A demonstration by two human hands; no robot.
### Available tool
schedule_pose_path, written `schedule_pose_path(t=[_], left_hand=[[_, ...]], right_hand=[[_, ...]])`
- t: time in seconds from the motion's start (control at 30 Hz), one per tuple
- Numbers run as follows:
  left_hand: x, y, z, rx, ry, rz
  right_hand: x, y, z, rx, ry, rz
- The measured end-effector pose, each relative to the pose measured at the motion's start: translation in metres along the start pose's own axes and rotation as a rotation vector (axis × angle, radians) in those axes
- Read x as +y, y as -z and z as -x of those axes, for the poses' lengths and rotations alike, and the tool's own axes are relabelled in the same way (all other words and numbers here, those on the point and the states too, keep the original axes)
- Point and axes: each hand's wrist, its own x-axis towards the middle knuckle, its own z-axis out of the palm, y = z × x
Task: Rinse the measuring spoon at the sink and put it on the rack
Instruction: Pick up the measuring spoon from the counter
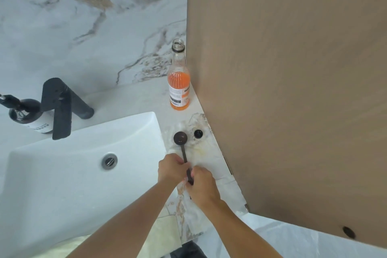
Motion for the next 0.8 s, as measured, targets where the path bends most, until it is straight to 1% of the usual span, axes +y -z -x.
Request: schedule_pose_path(t=[0.1, 0.23, 0.3, 0.4, 0.47, 0.57, 0.67, 0.7, 0.8], left_hand=[[-0.006, 0.001, -0.001, -0.028, 0.009, 0.063], [-0.018, 0.012, -0.007, -0.048, 0.032, 0.184], [-0.028, 0.024, -0.009, -0.065, 0.055, 0.307], [-0.043, 0.051, -0.011, -0.096, 0.098, 0.588], [-0.056, 0.073, -0.009, -0.088, 0.108, 0.749], [-0.082, 0.106, -0.006, -0.038, 0.124, 0.862], [-0.109, 0.137, -0.002, 0.027, 0.159, 0.897], [-0.118, 0.147, 0.000, 0.047, 0.163, 0.900], [-0.141, 0.176, 0.004, 0.064, 0.156, 0.899]], right_hand=[[-0.003, -0.004, 0.002, -0.003, -0.017, 0.003], [-0.015, -0.009, 0.006, 0.003, 0.005, 0.002], [-0.026, -0.011, 0.008, -0.006, 0.021, 0.040], [-0.050, -0.022, 0.012, -0.042, 0.048, 0.112], [-0.070, -0.035, 0.017, -0.086, 0.063, 0.124], [-0.103, -0.060, 0.024, -0.140, 0.121, 0.141], [-0.131, -0.081, 0.030, -0.196, 0.198, 0.013], [-0.144, -0.083, 0.031, -0.182, 0.234, -0.054], [-0.199, -0.078, 0.019, -0.053, 0.311, -0.313]])
